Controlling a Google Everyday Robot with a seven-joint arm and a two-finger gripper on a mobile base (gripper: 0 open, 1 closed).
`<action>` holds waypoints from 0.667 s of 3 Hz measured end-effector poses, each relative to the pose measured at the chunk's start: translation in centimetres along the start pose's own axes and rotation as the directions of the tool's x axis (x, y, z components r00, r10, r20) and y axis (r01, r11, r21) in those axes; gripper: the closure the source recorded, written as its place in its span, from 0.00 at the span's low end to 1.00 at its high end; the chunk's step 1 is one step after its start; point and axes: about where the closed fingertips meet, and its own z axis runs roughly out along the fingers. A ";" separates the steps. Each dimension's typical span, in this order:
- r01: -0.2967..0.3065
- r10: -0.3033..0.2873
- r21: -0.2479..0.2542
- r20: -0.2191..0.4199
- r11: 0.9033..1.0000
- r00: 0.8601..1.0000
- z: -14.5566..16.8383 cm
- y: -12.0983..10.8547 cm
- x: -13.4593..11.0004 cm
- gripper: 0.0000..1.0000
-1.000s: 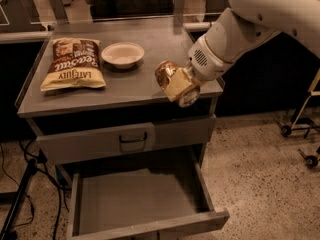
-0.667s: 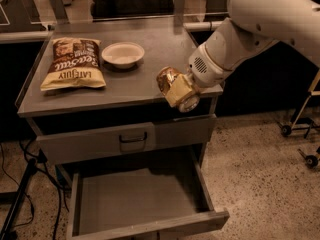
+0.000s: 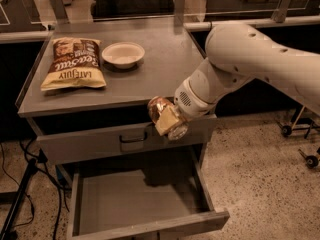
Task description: Place orange can into middle drawer
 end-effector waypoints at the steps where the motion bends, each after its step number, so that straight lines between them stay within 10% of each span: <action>1: -0.035 0.035 -0.028 -0.006 0.999 0.999 2.8 1.0 1.4 1.00; 2: -0.036 0.036 -0.028 -0.007 0.999 0.999 3.0 1.0 1.6 1.00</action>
Offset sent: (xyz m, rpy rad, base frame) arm -0.0121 0.0122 -0.0246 0.0212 0.0317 -0.0166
